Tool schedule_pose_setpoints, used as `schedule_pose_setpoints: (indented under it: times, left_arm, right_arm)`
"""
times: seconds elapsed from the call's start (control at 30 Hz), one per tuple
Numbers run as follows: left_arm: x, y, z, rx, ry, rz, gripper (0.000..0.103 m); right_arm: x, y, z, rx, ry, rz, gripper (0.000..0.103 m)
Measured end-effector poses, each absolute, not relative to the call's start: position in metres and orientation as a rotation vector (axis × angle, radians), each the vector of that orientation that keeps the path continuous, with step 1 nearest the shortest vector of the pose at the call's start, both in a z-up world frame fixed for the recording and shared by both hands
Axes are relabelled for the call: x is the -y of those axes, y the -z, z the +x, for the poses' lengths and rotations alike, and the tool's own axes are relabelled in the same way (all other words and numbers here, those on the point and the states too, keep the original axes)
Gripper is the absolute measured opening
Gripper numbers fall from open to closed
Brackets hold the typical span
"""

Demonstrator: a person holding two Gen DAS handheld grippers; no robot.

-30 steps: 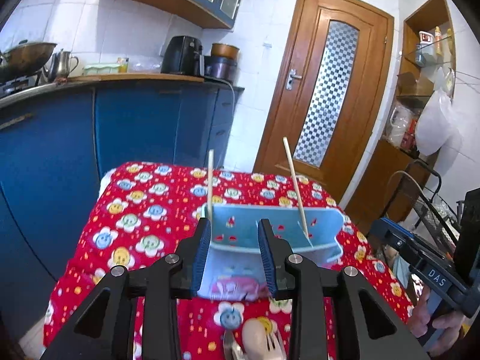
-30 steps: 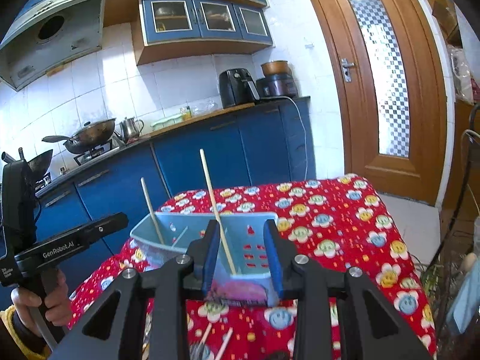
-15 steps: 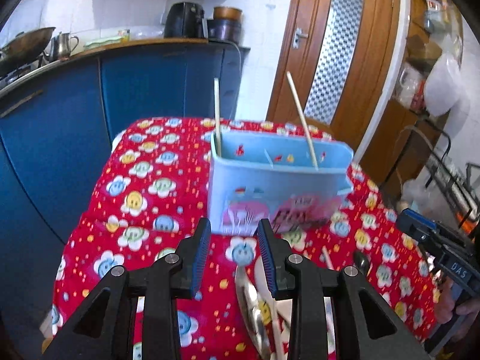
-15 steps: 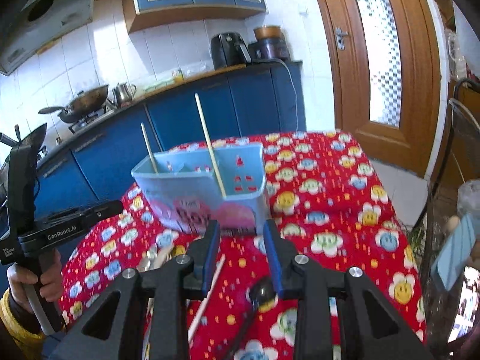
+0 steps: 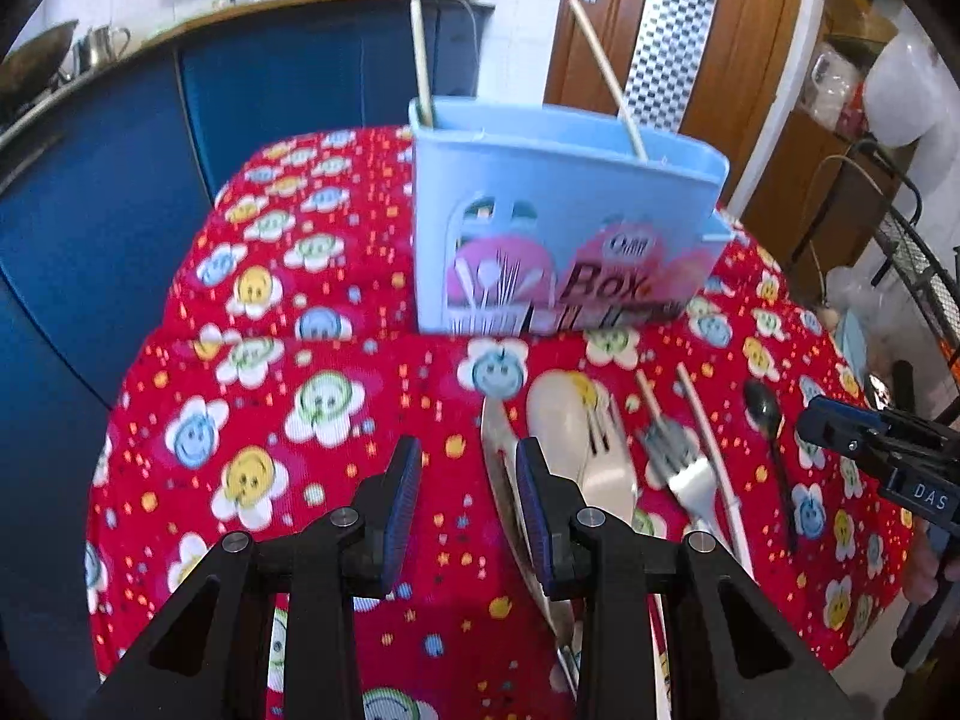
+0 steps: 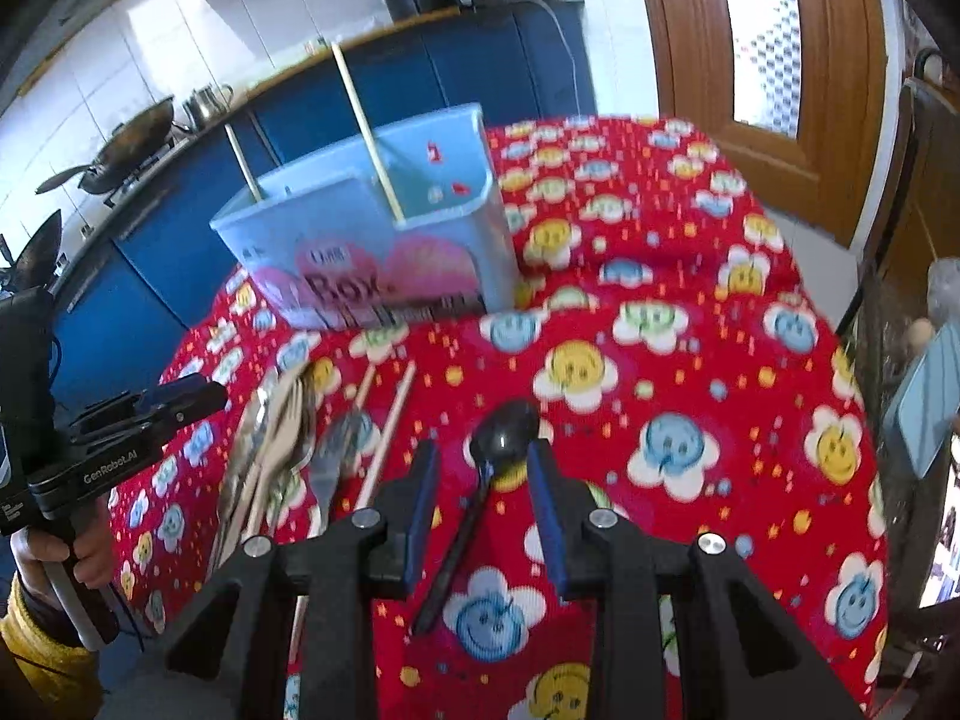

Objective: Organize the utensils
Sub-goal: 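Move both open tools back down to the row of utensils, then grasp a silver knife with the left tool while the right tool grasps the black spoon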

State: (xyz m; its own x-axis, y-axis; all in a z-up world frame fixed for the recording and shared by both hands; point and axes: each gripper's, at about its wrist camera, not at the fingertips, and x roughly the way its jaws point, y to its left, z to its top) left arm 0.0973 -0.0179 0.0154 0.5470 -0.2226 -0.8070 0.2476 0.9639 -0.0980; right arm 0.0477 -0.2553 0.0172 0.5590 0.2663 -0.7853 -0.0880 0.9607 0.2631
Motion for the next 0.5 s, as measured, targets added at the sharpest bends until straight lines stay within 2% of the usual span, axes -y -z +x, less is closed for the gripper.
schedule_pose_setpoints:
  times: [0.33,0.5]
  left_arm:
    - [0.016,0.001,0.099,-1.089,0.357,-0.055,0.033]
    - [0.019,0.009,0.1,-1.148,0.36,-0.06,0.024]
  right_arm:
    - [0.253,-0.003,0.053,-1.085,-0.225,0.193,0.033]
    - [0.25,-0.001,0.061,-1.128,-0.232,0.162,0.033]
